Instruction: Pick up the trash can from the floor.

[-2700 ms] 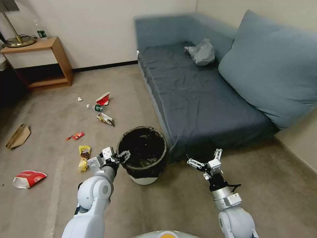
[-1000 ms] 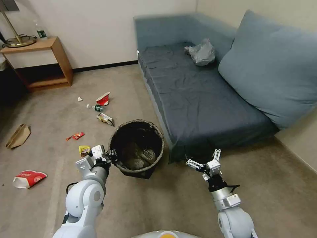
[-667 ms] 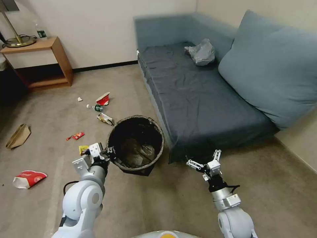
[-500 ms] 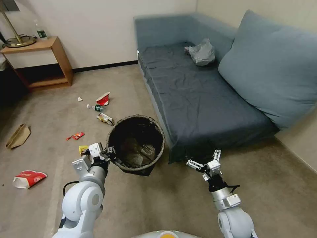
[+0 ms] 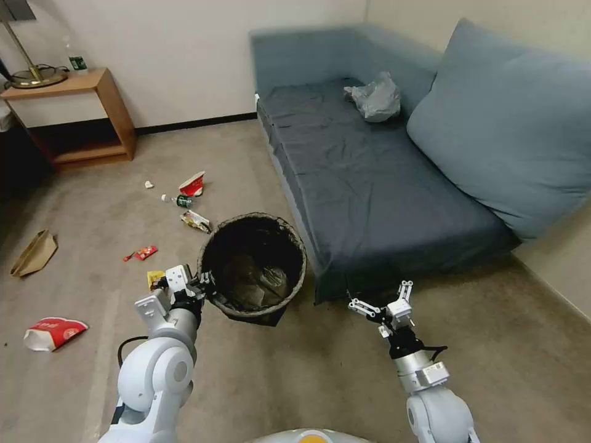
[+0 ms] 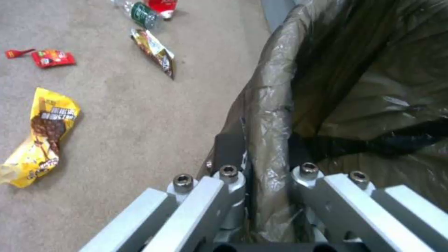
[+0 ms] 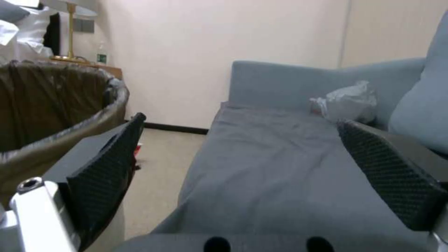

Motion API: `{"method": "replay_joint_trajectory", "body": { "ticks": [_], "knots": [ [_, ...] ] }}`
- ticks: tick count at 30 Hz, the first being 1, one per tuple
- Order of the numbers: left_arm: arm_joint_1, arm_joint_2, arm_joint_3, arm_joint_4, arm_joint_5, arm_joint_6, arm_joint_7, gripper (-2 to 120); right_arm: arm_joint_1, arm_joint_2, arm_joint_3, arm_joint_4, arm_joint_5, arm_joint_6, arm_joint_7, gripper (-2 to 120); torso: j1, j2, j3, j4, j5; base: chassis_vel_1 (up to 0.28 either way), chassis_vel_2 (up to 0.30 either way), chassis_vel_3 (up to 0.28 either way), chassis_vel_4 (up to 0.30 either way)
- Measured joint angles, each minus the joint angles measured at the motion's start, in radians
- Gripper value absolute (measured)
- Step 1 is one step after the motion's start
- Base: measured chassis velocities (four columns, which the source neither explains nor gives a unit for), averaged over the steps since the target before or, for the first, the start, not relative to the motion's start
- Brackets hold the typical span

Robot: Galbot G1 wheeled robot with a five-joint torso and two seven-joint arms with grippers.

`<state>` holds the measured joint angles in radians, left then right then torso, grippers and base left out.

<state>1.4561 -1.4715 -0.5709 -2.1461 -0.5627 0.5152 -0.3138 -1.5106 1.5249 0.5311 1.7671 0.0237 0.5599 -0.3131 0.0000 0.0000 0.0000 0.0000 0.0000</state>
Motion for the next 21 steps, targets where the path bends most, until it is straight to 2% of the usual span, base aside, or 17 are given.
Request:
{"method": "replay_joint_trajectory", "body": {
  "ticks": [21],
  "knots": [
    [-0.003, -0.005, 0.012, 0.014, 0.02, -0.02, 0.0, 5, 0.001, 0.003, -0.001, -0.006, 0.0, 0.001, 0.0, 100, 0.0, 0.0, 0.0, 0.0, 0.0, 0.0, 0.0, 0.0, 0.0]
  ]
}}
